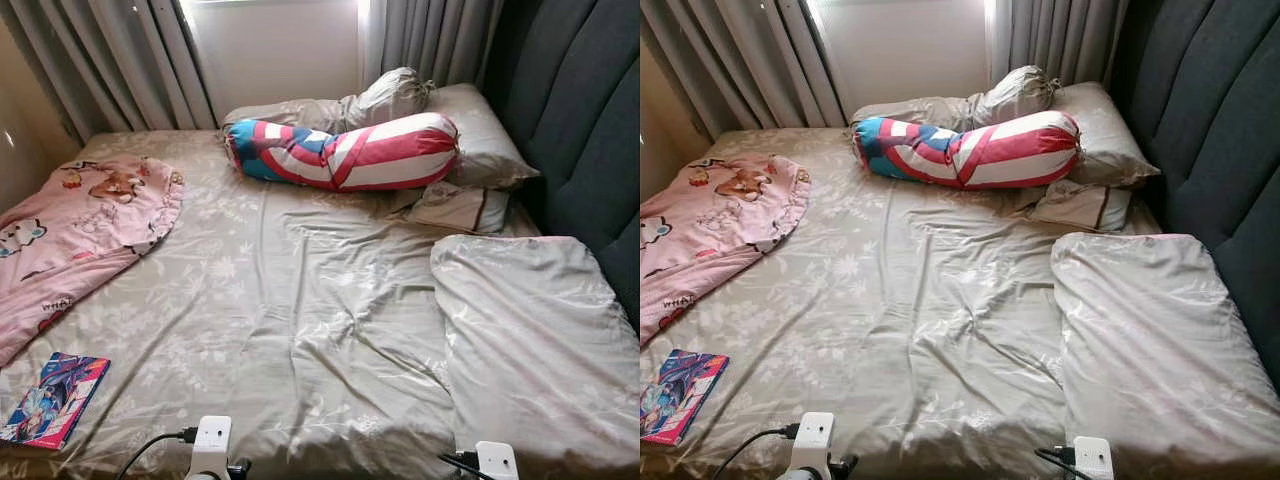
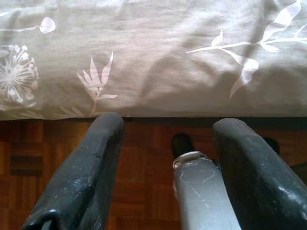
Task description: Clean up the room
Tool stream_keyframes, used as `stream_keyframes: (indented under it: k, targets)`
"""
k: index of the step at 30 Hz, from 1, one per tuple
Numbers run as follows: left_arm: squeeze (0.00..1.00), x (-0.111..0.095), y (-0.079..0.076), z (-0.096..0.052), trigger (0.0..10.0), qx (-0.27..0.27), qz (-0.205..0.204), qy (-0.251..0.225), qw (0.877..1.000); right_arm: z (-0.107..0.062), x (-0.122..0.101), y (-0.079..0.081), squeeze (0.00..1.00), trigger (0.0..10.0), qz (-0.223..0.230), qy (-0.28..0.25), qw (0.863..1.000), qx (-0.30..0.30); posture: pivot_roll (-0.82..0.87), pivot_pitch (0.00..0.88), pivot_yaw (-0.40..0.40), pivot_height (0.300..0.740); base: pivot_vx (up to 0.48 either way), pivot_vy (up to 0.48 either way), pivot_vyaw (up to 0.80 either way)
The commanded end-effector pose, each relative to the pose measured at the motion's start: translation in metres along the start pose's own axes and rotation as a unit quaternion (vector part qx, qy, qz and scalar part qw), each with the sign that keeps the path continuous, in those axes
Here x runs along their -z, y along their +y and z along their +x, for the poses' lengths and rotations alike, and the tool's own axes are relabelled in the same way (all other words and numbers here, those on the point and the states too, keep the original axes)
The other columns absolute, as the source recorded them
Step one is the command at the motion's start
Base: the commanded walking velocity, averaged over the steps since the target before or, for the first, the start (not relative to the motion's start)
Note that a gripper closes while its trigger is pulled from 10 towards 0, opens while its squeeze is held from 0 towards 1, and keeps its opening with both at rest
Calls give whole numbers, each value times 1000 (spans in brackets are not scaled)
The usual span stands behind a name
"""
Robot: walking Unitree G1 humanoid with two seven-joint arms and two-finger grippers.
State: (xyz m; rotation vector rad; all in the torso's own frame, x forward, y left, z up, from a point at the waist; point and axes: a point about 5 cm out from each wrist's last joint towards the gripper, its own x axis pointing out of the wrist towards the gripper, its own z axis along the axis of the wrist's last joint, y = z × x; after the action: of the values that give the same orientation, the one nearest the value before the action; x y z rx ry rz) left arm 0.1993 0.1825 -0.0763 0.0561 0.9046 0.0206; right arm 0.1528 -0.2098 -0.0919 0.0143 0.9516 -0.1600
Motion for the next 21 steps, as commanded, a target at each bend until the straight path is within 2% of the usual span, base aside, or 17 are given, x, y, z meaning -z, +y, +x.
stream_keyframes:
  k: [1,4,8,13,21]
  targets:
    - [0,1,2,0,10000,-7,4,4,1000,0,3,-1,0,10000,6,12,1000,3,-111,0,12,740,0,0,0]
    - [0,-1,1,0,10000,-6,15,6,1000,-1,5,-2,0,10000,-3,19,1000,-1,-113,0,14,740,0,0,0]
    - [0,-3,-2,1,10000,3,52,11,999,-1,8,-5,0,10000,-4,27,1000,1,-118,0,14,740,0,0,0]
    - [0,-4,-4,2,10000,4,54,11,998,-2,11,-7,0,10000,-7,34,999,2,-111,0,12,740,0,0,0]
    - [0,-4,-3,1,10000,8,65,9,998,-1,9,-2,0,10000,-12,36,999,-5,-104,0,5,740,0,286,0]
